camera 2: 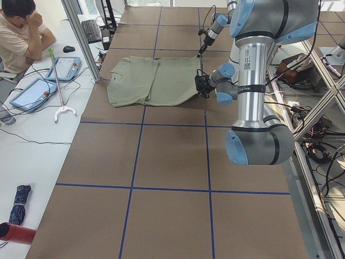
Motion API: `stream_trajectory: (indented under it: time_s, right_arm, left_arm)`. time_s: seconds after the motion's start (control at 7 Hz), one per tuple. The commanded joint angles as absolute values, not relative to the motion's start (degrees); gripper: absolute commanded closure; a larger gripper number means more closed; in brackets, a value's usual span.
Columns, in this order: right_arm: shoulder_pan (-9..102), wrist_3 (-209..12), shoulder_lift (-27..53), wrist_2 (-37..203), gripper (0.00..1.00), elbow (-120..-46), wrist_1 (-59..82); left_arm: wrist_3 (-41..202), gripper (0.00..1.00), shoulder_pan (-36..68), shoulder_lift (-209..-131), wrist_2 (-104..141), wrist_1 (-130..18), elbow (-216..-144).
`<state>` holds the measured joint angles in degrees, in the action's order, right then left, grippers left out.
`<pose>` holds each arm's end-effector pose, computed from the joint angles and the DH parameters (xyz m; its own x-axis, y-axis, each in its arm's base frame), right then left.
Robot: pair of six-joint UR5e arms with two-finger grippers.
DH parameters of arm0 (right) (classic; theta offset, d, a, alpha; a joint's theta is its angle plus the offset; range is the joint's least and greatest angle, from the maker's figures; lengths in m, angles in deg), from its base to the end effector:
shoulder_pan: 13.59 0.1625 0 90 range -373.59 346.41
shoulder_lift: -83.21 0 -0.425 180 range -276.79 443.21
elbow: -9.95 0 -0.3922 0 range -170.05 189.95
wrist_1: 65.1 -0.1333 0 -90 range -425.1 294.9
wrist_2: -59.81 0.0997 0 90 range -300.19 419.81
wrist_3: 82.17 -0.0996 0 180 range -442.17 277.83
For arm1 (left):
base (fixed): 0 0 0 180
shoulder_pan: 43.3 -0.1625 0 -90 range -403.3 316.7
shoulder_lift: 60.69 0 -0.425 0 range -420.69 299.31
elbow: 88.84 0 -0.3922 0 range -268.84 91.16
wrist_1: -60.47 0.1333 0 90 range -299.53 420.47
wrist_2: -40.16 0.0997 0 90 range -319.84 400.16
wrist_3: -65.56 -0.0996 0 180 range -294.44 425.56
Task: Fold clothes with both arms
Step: 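Lift the hem with both grippers and carry it toward the collar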
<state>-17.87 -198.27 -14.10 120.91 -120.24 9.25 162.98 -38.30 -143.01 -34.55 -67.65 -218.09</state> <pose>-0.4191 -0.1506 0.3542 0.4629 0.3516 0.8137 -0.5561 0.8300 -0.0422 0.3866 -0.1940 0.3182 0.3002 -0.1513 -0.9418 0.3723 0.9276 -0.0303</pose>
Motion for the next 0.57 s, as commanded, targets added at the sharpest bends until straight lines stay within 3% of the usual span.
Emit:
stream_trajectory:
  time_s: [0.0, 0.14, 0.29, 0.43]
  right_arm:
    - [-20.2, -198.1, -13.7, 126.4, 1.00, -139.0, 30.5]
    - [-19.4, -198.0, -12.2, 130.5, 1.00, -145.9, 38.6]
    - [-14.7, -195.0, -8.9, 135.8, 1.00, -146.5, 41.0]
    - [-10.5, -187.5, -6.1, 138.2, 1.00, -146.0, 42.2]
  left_arm:
    - [162.9, 1.00, -38.6, -135.1, -40.5, -61.2, -233.2]
    - [162.9, 1.00, -38.3, -134.7, -45.4, -53.3, -242.4]
    - [161.4, 1.00, -35.5, -136.7, -51.0, -46.8, -246.6]
    - [156.2, 1.00, -32.4, -141.7, -52.4, -45.5, -244.0]
